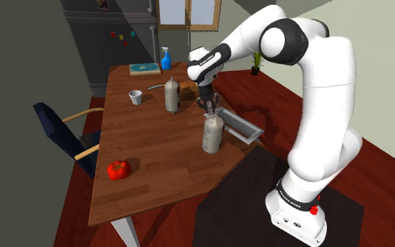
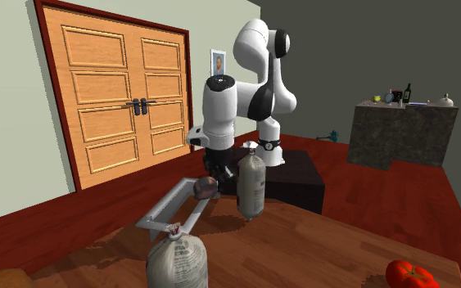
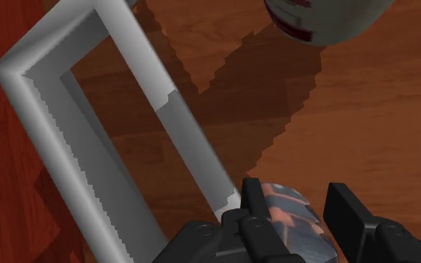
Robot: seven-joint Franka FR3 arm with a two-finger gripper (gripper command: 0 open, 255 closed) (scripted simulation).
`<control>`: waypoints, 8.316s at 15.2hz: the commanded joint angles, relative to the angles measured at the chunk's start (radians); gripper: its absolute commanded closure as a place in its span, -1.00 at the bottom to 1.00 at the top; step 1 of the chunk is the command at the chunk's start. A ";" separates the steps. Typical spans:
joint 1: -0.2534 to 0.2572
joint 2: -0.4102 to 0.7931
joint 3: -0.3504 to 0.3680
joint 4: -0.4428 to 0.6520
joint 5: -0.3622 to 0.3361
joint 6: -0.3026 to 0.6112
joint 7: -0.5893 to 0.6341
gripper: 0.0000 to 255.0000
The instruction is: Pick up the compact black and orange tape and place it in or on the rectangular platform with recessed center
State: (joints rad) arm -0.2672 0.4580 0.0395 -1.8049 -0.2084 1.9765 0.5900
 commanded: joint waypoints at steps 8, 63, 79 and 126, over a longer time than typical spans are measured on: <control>-0.120 -0.120 -0.069 -0.192 -0.035 0.105 -0.152 1.00; -0.499 -0.102 0.055 -0.491 0.727 0.698 -0.262 -1.00; -0.499 -0.053 0.068 -0.478 0.745 0.735 -0.276 1.00; -0.532 0.156 0.064 0.048 0.336 0.032 -0.693 1.00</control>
State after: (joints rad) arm -0.7989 0.6260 0.1028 -1.7538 0.1272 2.0163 -0.1051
